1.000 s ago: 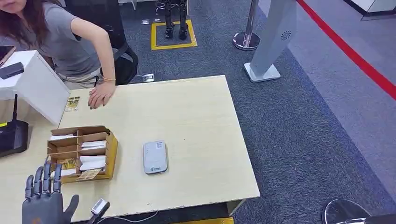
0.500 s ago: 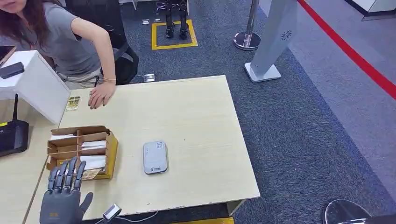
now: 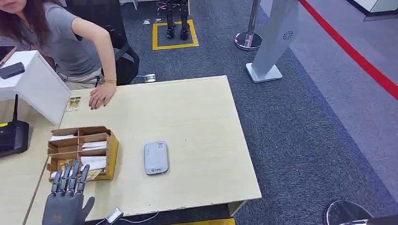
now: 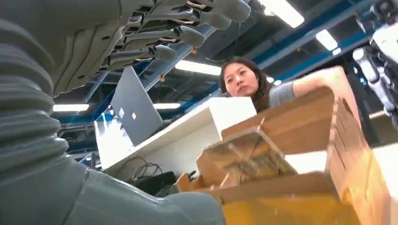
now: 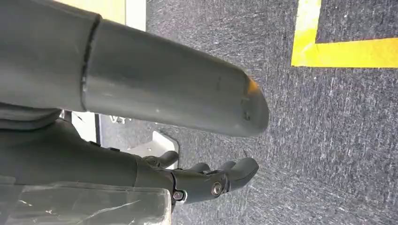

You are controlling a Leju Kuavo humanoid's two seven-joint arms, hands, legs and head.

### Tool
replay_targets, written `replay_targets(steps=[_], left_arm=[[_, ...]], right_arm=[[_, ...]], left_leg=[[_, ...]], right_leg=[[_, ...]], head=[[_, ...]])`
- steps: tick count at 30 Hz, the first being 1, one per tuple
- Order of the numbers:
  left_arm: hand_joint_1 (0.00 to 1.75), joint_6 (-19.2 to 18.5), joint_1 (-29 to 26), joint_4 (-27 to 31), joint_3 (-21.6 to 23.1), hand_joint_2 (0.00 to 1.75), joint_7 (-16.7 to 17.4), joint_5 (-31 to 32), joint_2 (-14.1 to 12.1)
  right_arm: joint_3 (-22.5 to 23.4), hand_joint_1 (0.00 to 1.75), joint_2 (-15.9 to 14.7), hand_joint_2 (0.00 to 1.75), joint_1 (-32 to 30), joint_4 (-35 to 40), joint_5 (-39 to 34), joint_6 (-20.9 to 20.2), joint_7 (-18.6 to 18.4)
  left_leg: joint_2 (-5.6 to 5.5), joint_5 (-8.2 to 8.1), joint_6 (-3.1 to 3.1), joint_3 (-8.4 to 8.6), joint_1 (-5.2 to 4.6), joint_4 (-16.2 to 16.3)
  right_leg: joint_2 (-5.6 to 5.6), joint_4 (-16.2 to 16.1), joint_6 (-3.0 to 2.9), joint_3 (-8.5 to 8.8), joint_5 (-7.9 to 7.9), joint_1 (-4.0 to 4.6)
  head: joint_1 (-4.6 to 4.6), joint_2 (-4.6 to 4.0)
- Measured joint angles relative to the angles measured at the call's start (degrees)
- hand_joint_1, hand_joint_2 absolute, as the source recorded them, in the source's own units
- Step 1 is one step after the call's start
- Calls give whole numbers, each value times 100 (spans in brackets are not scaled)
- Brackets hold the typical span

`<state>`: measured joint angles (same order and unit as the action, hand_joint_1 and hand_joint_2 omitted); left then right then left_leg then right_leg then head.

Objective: Pass the card to the sensor for recognition and then transmit it.

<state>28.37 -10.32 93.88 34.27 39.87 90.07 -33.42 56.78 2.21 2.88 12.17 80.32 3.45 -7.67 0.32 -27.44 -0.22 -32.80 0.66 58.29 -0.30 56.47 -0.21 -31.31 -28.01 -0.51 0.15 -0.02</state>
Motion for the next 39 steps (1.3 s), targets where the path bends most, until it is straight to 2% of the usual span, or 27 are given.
replay_targets(steps=[12,21,32,39], left_arm=[[0,-33,-131,0,-59,175,7,-2,144],[0,-256,-289,0,-302,175,4,-2,271],[0,-238,-161,-98,-334,175,2,-2,295],[0,-218,-28,-378,-533,175,-199,-4,382]], right_arm=[[0,0,0,0,0,0,0,0,-2],[0,0,0,0,-2,0,28,0,-11],[-2,0,0,0,3,0,129,-2,0],[-13,0,-2,0,12,0,197,-9,7]], left_leg=[[-1,0,0,0,1,0],[-1,0,0,0,0,0],[-1,0,0,1,0,0],[-1,0,0,1,1,0]], right_leg=[[-1,0,0,1,0,0],[-2,0,0,1,0,0],[-2,0,0,2,0,0],[-1,0,0,1,0,0]], head=[[0,0],[0,0],[0,0],[0,-2]])
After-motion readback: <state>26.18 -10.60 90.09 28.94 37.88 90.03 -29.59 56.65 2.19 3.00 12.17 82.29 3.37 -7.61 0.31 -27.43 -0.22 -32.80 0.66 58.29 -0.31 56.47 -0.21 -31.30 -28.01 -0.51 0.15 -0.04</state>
